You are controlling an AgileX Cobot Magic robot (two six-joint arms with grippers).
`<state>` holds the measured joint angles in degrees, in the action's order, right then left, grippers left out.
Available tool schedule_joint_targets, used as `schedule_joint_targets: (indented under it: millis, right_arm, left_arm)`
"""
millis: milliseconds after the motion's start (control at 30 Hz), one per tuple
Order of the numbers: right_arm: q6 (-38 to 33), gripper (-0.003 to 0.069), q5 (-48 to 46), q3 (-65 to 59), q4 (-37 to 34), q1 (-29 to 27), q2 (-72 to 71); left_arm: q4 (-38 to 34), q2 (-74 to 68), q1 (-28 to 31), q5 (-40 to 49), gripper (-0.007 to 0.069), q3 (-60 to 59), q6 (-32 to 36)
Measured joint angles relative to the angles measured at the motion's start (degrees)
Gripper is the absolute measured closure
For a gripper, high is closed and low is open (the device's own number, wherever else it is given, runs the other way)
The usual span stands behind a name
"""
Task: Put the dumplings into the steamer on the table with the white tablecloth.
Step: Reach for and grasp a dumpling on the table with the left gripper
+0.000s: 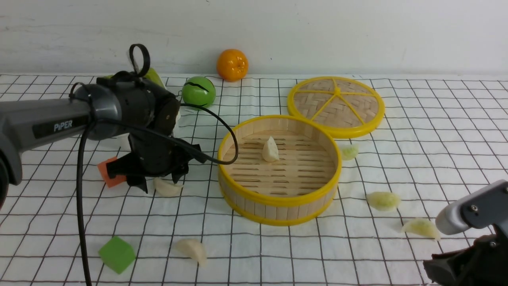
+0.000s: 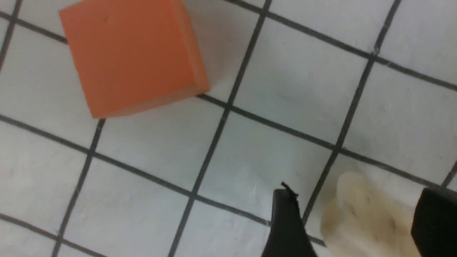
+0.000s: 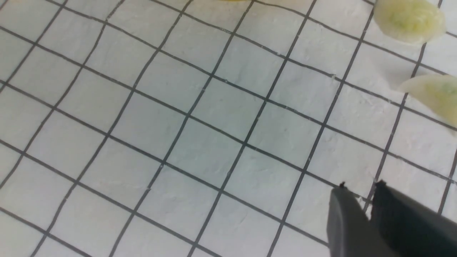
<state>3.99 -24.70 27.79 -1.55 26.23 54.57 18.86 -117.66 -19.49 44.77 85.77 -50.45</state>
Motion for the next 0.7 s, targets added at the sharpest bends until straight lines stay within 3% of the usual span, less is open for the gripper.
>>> schedule_joint_targets:
  millis: [133,333,433,533,700]
  right_arm:
    - [0.0,0.0537,0.0,0.0,0.0,0.0,0.0]
    - [0.0,0.0533,0.0,0.0,0.0,0.0,0.0]
    - [0.0,0.053,0.0,0.0,0.0,0.0,0.0]
    - [0.0,0.0526,0.0,0.0,0.0,0.0,0.0]
    - [0.0,0.0525,0.0,0.0,0.0,0.0,0.0]
  left_arm:
    - [0.08,0.0,0.0,-0.79,0.0254,0.0,1.07]
    - [0.8,0.0,0.0,-6.44,0.0463,0.0,5.25]
    - [1.01,0.0,0.0,-9.69,0.0531,0.0,8.32]
    - [0.95,0.0,0.0,-11.12,0.0524,0.0,9.96]
    - [0.53,0.0,0.0,-11.09,0.0361,0.0,10.37]
